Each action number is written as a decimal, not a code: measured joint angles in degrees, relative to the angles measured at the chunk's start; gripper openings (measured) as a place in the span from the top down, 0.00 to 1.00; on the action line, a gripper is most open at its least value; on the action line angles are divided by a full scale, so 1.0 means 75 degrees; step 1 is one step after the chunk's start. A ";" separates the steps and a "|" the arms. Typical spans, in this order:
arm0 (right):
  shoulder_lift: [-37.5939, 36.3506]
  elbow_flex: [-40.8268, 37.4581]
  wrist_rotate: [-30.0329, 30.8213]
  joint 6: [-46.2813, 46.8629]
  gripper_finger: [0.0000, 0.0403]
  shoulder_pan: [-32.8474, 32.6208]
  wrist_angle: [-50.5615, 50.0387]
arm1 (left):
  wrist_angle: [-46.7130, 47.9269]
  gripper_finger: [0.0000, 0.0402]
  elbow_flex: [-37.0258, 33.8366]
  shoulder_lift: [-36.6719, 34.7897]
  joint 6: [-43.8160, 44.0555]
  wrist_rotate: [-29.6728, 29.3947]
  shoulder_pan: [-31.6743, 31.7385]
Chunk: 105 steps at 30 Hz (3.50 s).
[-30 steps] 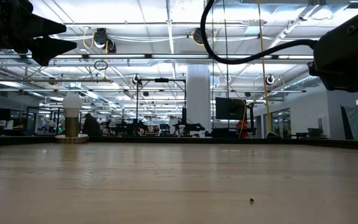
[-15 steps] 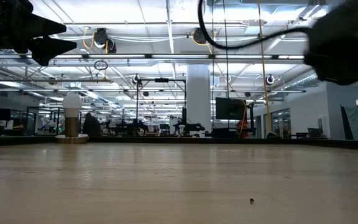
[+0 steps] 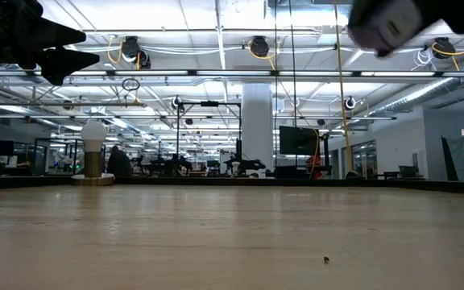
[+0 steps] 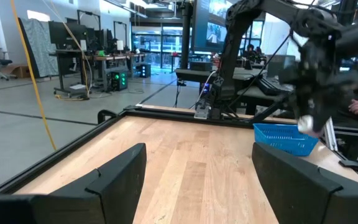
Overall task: Pick & Place Office items
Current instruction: Put the violet power adapter into the gray bin
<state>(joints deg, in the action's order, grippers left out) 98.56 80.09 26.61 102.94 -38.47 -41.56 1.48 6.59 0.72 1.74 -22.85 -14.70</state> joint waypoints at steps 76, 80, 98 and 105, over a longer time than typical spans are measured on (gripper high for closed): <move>-0.1370 0.0000 -0.0709 -0.7268 0.68 0.3442 0.5075 | -0.2815 0.27 0.0006 0.1377 0.0204 0.0242 0.0000; -0.1256 0.0003 -0.1250 -0.6553 0.68 0.3675 0.5534 | -0.3668 0.27 0.0011 0.2371 -0.0878 0.0123 0.0000; 0.0175 0.0000 -0.2602 -0.3668 0.68 0.4194 0.7376 | -0.4146 0.26 0.0728 0.4773 -0.1450 0.0243 0.0051; 0.0609 0.0004 -0.2816 -0.3554 0.68 0.4406 0.8149 | -0.4224 0.12 0.0733 0.5436 -0.0923 0.0682 0.0450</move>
<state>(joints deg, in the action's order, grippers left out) 103.13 80.13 5.49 76.28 -5.42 19.55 -30.20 12.09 41.49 -5.19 -17.74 -11.33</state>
